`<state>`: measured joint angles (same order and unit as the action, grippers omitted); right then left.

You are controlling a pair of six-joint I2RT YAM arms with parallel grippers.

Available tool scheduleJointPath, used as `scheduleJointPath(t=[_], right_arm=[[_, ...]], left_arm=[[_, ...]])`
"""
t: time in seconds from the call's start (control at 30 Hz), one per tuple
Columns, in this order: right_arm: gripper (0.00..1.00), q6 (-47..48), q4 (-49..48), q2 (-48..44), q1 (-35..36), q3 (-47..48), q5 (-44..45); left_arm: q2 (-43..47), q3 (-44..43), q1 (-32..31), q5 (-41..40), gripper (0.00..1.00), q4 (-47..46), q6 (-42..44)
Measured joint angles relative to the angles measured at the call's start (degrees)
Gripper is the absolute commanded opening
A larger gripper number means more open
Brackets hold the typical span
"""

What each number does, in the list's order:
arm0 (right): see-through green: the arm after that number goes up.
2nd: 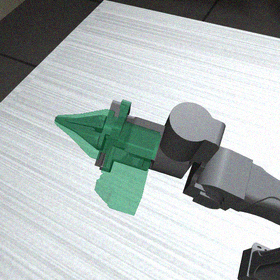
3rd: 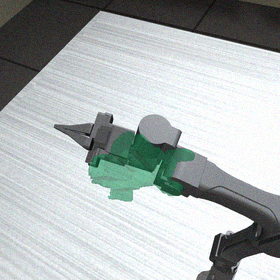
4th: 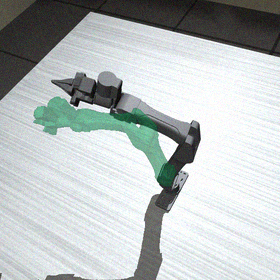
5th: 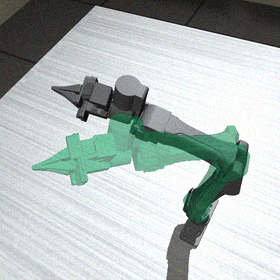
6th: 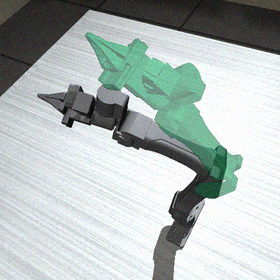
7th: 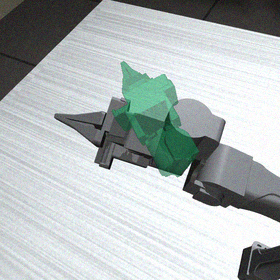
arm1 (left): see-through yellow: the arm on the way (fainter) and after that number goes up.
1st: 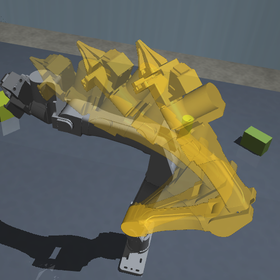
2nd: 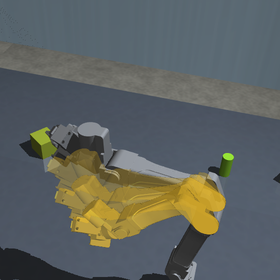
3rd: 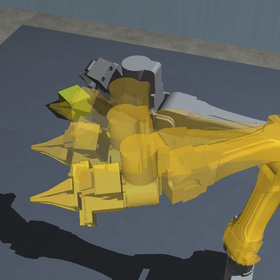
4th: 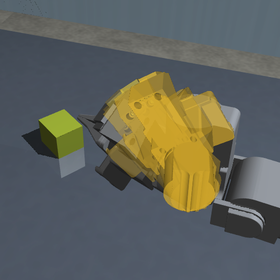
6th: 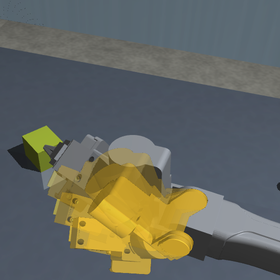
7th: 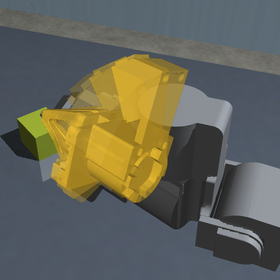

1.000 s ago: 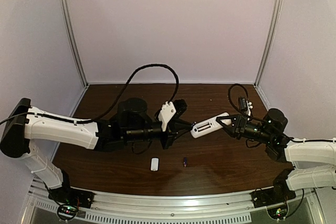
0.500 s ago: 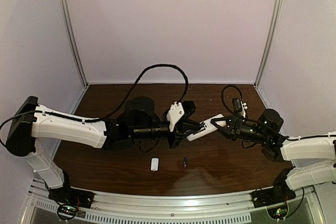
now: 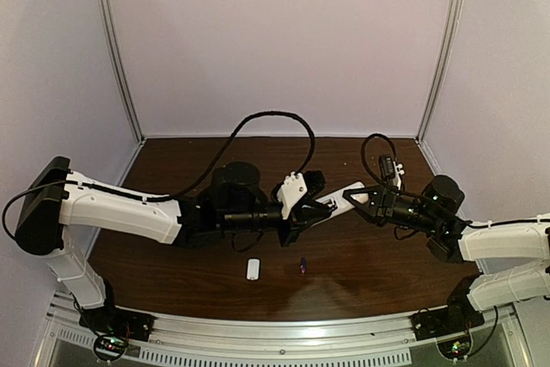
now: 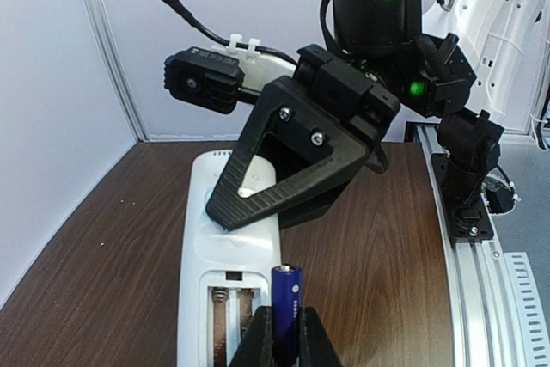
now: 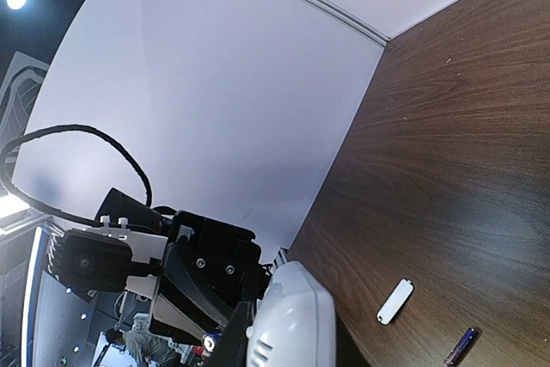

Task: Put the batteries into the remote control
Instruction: Place the battery in the battery compartment.

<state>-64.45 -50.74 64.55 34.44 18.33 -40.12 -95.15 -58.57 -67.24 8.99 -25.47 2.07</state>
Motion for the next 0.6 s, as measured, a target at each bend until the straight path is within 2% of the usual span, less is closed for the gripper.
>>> scheduleJointPath(t=[0.6], right_arm=[[0.0,1.3,1.3,0.0,1.3,0.2,-0.2]], left_arm=[[0.0,-0.3,-0.1,-2.6,0.0,1.1,0.7]])
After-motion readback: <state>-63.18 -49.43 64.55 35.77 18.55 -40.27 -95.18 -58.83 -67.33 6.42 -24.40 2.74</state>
